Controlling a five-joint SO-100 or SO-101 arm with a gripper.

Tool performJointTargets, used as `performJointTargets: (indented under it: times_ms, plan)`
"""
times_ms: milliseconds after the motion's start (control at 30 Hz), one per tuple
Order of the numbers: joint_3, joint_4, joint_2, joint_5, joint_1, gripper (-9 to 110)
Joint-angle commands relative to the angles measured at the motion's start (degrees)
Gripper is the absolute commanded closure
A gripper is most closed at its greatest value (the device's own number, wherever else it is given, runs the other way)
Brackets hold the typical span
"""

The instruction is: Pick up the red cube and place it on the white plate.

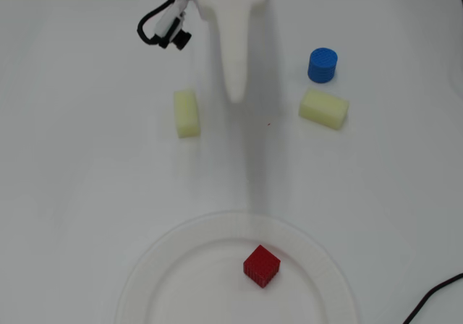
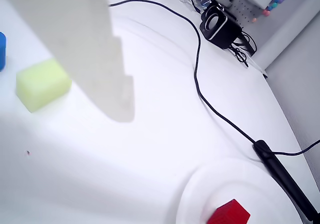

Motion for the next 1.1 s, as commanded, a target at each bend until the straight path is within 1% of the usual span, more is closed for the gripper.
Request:
performJointTargets:
  times_ms: [0,233,433,500,633,767,833,1067]
  plan:
    - [10.3,1.9,17.8,-1.2,0.7,55]
    - [31.5,3.5,42.5,-2.3,2.5,56]
    - [47.7,2.3,54.1,-3.2,5.8,57]
    - [51.3,2.9,56.6,-1.7,5.9,57]
    - [57.7,3.4,60.5,1.4,4.7,58]
    - [66.1,6.3,73.0,1.1,0.1,64]
    - [68.5,7.0,73.6,2.0,-1.4,64]
    - [71.7,7.0,73.6,2.7,-0.6,65]
